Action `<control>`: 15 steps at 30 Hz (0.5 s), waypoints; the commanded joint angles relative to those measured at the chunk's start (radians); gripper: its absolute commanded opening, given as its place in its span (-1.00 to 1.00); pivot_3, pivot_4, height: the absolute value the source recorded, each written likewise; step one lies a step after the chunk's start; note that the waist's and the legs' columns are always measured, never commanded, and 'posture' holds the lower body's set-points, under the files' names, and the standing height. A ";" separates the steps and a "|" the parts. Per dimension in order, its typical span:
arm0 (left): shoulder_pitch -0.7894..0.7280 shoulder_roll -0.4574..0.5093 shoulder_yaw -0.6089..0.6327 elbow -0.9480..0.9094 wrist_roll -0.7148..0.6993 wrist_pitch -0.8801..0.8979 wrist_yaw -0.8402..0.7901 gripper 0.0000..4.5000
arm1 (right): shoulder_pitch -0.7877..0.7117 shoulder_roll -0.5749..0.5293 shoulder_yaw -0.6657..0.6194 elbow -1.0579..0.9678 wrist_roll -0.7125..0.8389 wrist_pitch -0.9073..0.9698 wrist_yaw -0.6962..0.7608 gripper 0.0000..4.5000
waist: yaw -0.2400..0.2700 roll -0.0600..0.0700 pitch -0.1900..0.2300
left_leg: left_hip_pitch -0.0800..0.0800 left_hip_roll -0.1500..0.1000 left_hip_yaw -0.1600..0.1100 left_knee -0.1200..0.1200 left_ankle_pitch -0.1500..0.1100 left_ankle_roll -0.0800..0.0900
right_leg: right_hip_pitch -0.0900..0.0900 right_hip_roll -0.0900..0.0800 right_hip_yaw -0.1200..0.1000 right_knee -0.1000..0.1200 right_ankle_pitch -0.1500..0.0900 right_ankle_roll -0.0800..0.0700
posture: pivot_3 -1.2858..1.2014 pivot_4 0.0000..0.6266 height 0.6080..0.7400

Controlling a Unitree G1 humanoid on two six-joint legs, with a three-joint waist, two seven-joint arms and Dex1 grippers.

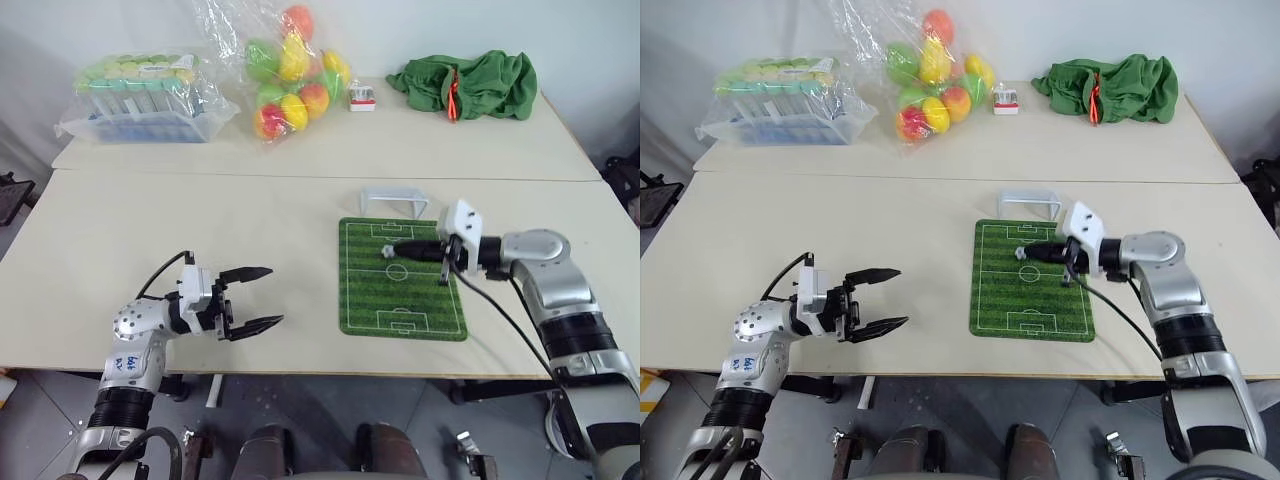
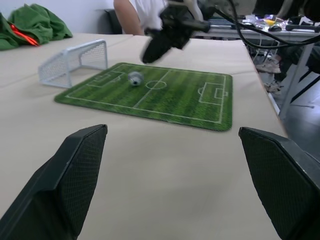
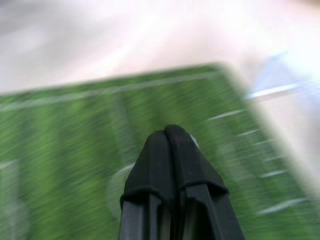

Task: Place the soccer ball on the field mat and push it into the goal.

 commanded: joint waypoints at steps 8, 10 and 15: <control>-0.059 0.000 0.073 -0.011 -0.043 0.108 0.099 1.00 | 0.099 -0.090 -0.192 -0.153 0.103 0.116 -0.054 -0.99 | 0.002 0.000 0.000 | -0.001 -0.004 -0.002 -0.001 0.000 0.000 | 0.000 0.000 -0.001 0.000 0.000 0.000 | 0.03 -0.52 1.00; -0.061 0.012 0.092 -0.028 -0.054 0.149 0.121 1.00 | 0.159 -0.132 -0.228 -0.157 0.127 0.114 -0.009 -0.83 | 0.001 0.000 0.000 | -0.001 -0.005 -0.002 -0.001 0.000 0.000 | 0.000 0.000 -0.001 0.000 0.000 0.000 | 0.03 -0.52 1.00; -0.020 0.090 0.125 -0.097 -0.090 0.320 0.146 1.00 | 0.308 -0.233 -0.319 -0.116 0.181 0.086 0.111 -0.10 | 0.000 0.000 0.000 | -0.001 -0.006 -0.002 -0.001 0.000 0.000 | 0.000 0.000 -0.001 -0.001 0.000 0.000 | 0.03 -0.52 1.00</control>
